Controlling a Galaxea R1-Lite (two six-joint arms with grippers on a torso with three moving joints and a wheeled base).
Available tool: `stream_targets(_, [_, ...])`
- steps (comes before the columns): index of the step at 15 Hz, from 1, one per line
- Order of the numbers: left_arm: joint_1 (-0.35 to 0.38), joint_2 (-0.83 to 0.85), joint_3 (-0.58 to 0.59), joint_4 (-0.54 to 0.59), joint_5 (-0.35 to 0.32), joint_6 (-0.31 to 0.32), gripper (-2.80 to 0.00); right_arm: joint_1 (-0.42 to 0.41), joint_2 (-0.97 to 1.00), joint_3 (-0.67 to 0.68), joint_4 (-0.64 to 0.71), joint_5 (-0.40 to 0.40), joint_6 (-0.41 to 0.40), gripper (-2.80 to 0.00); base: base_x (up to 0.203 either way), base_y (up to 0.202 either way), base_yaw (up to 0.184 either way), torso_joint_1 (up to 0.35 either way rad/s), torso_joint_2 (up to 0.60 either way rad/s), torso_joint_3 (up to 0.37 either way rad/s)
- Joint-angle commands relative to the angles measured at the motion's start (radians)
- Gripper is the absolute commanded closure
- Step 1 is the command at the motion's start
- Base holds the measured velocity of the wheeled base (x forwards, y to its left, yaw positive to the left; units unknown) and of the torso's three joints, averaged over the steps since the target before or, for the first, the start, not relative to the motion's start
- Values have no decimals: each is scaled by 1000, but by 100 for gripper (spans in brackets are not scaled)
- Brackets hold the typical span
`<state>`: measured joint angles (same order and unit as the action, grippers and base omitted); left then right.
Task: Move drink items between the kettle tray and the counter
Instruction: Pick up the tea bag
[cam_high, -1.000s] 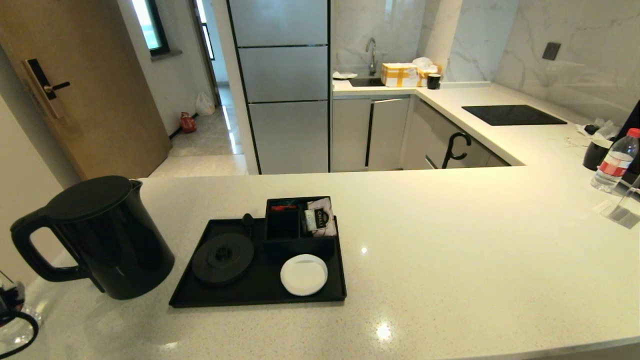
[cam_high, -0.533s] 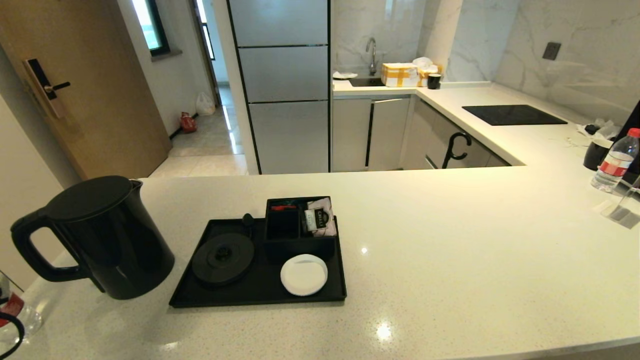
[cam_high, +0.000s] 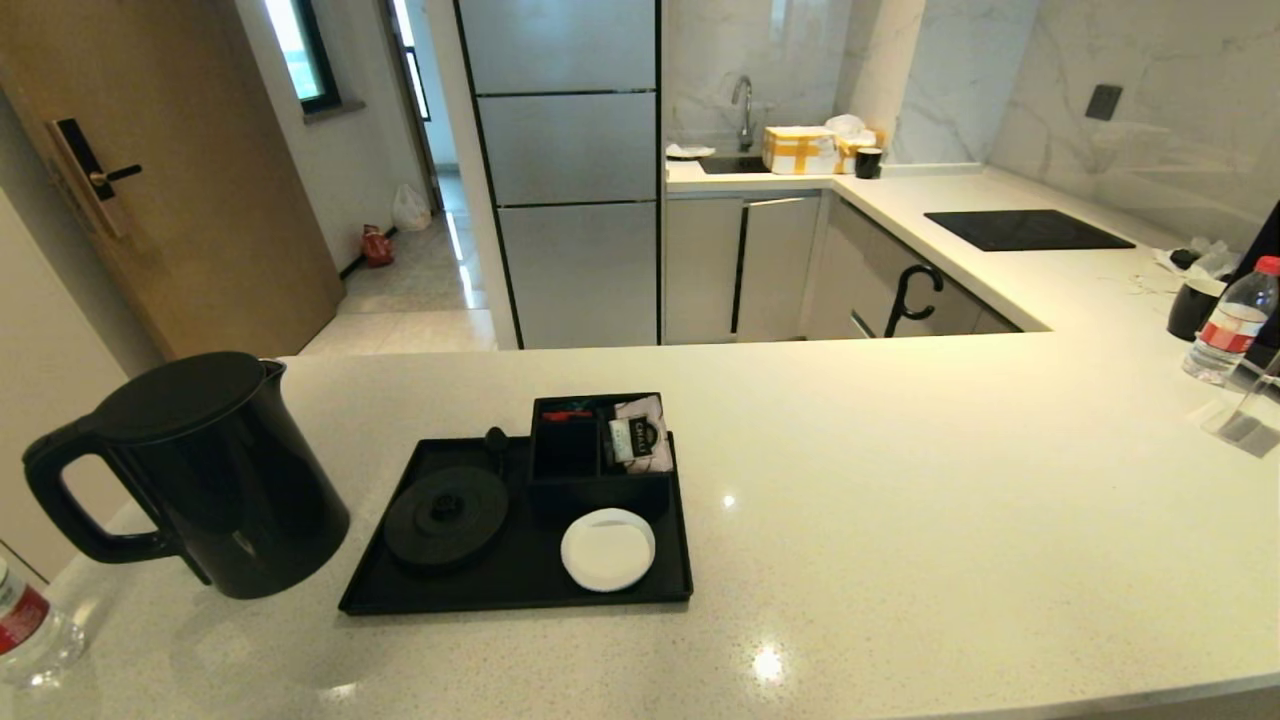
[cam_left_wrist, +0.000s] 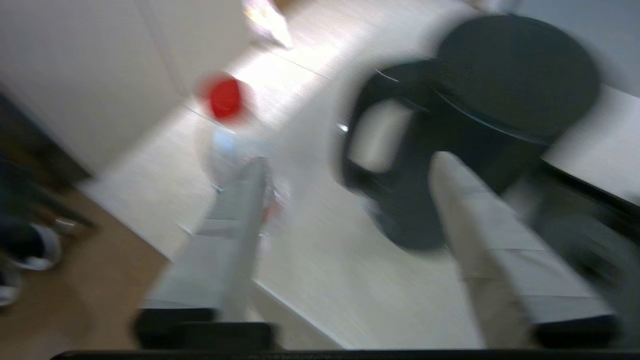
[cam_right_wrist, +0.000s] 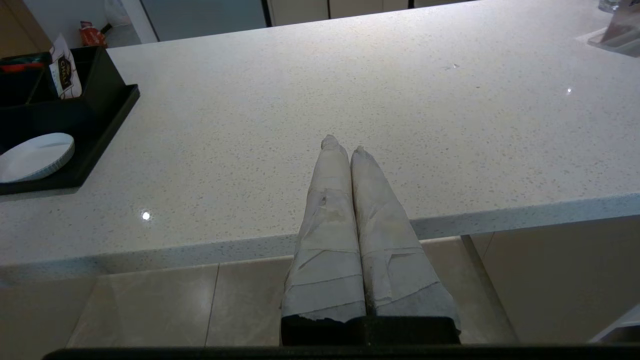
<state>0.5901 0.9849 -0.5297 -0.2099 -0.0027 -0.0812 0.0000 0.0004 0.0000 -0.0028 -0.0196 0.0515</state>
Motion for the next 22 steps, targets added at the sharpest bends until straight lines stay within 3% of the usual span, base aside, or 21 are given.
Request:
stream_targets(1, [-79,-100,-71,213,-5,-40,0,0,1,0,0,0,1,0,0,0,0,0,0,0])
stream_targets(2, [-88,-102,-77,224,-7,-53,0,0,1,0,0,0,1,0,0,0,0,0,0,0])
stream_targets(4, [-190,-110,-117,298,-16,-115,0,0,1,-2,0,0,1,0,0,0,0,0,0,0])
stream_targets(5, [-249,-119,-175,384,-29,-158,0,0,1,-1,0,0,1,0,0,0,0,0,0,0])
stream_targets(8, [-384,-170,-357,677,-159,-294,0,0,1,0,0,0,1,0,0,0,0,0,0,0])
stream_targets(10, [-389,-180,-369,702,-184,-298,0,0,1,0,0,0,1,0,0,0,0,0,0,0])
stream_targets(14, [-431,-356,-575,1099,-411,-281,0,0,1,0,0,0,1,0,0,0,0,0,0,0])
stream_targets(16, [-466,-371,-615,1170,-404,-269,0,0,1,0,0,0,1,0,0,0,0,0,0,0])
stream_targets(18, [-484,-422,-581,1209,-387,-250,0,0,1,0,0,0,1,0,0,0,0,0,0,0])
stream_targets(22, [-519,-715,-447,1308,-333,-152,0,0,1,0,0,0,1,0,0,0,0,0,0,0])
